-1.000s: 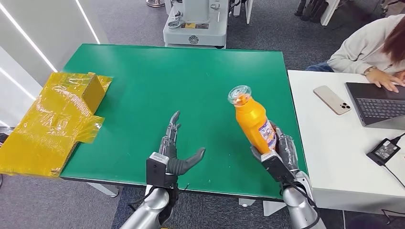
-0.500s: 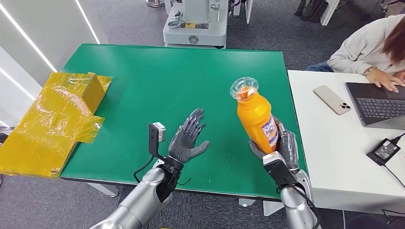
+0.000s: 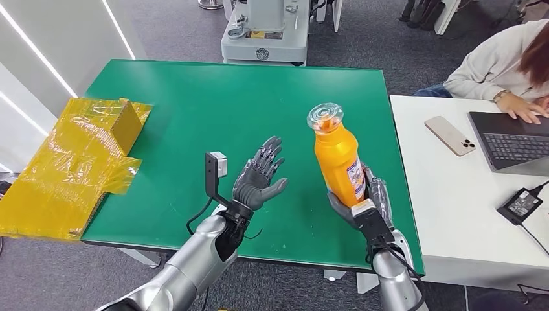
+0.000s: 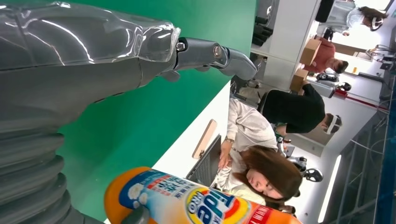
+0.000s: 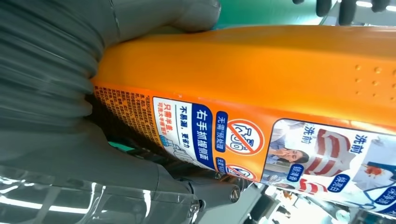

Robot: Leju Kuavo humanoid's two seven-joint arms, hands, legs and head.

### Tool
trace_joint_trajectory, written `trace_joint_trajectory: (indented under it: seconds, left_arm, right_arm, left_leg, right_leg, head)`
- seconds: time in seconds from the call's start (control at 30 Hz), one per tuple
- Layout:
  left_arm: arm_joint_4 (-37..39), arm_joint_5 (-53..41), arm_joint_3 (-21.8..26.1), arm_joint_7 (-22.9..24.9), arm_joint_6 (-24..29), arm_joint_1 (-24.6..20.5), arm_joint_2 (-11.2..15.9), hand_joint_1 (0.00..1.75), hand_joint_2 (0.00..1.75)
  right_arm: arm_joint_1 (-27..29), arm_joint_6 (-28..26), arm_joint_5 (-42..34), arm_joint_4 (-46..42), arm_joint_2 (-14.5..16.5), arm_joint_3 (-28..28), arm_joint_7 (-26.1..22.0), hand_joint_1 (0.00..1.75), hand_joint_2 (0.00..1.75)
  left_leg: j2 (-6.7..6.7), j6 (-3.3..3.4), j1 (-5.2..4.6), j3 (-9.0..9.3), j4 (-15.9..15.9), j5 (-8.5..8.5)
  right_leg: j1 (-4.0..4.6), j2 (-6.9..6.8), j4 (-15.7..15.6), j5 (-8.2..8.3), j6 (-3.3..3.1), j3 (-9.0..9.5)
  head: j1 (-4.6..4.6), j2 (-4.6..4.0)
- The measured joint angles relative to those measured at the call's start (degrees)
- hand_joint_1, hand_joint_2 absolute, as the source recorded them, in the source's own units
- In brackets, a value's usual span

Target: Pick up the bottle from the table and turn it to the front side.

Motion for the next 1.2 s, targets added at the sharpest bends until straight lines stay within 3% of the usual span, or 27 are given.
trace_joint_trajectory:
  seconds: [0.2, 0.43, 0.9, 1.2]
  left_arm:
    - [-2.8, -3.1, 0.0, -0.3, 4.1, 0.4, 0.0, 0.00, 1.75]
    - [-6.3, -4.3, -0.5, -0.2, 4.5, 1.5, -0.6, 0.00, 1.75]
    - [-7.9, -5.3, -4.1, 0.2, 4.6, 1.5, -1.7, 0.00, 1.75]
    - [-7.9, -6.5, -5.1, -0.7, 4.6, 1.2, -1.0, 0.00, 1.75]
  right_arm:
    - [-0.2, 1.7, -0.7, 2.0, 0.0, -0.8, 0.1, 1.63, 1.75]
    - [-0.7, 2.1, 0.5, 3.6, 0.0, -0.7, 0.2, 1.65, 1.75]
    - [-9.0, -0.4, 8.3, 14.9, 1.9, 6.4, 2.8, 1.62, 1.75]
    - [-10.4, -1.1, 9.1, 17.7, 2.1, 7.9, 3.5, 1.64, 1.75]
  left_leg:
    - [-0.01, 0.00, 0.00, -0.02, 0.0, 0.00]
    - [0.00, 0.01, 0.00, -0.02, 0.0, -0.01]
    - [0.02, -0.01, 0.00, -0.01, 0.0, 0.01]
    - [0.02, -0.01, 0.00, -0.01, 0.0, 0.01]
  right_leg:
    - [0.00, 0.00, 0.0, 0.00, 0.00, 0.00]
    - [-0.01, -0.01, 0.0, 0.00, 0.00, 0.00]
    - [0.00, 0.03, 0.0, 0.01, -0.01, -0.01]
    - [0.00, 0.03, 0.0, 0.01, 0.00, -0.01]
  head:
    - [0.00, 0.00]
    - [0.00, 0.00]
    - [-0.01, 0.00]
    - [-0.01, 0.00]
